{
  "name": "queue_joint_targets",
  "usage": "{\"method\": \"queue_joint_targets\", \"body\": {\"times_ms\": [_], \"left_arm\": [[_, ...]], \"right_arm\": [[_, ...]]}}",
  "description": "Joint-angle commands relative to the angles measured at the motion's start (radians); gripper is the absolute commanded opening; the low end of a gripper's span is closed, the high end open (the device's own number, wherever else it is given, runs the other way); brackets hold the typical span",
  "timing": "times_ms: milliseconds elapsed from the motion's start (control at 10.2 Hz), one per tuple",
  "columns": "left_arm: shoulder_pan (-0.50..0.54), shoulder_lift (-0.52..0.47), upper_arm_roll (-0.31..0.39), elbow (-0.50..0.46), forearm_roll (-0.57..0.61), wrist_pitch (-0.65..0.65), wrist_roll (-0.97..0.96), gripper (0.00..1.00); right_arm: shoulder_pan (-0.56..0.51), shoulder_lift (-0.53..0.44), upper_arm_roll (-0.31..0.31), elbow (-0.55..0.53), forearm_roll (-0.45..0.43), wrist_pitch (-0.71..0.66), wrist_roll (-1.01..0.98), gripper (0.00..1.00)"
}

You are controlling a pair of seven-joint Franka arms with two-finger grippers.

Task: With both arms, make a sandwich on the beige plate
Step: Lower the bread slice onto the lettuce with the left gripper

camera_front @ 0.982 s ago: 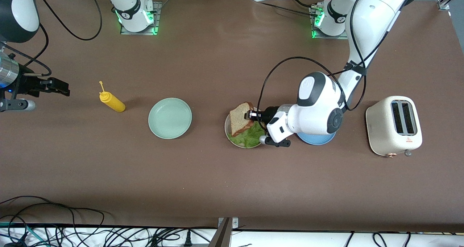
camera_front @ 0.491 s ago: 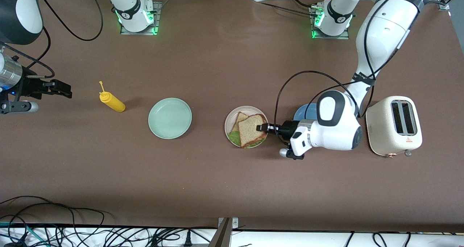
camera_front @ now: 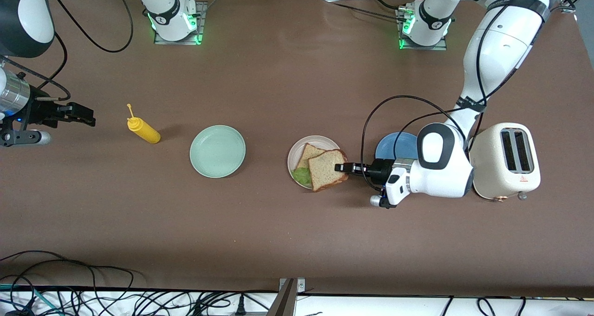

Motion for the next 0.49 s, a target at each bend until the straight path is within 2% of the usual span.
{"method": "queue_joint_targets", "body": {"times_ms": [0, 393], "left_arm": [[0.040, 0.034, -0.008, 0.015, -0.043, -0.041, 0.037, 0.00], [0.026, 0.083, -0.011, 0.003, -0.173, -0.041, 0.130, 0.00]], "right_arm": [[0.002, -0.004, 0.002, -0.002, 0.017, 0.006, 0.010, 1.00], [0.004, -0.008, 0.002, -0.005, 0.018, -0.006, 0.010, 1.00]]}}
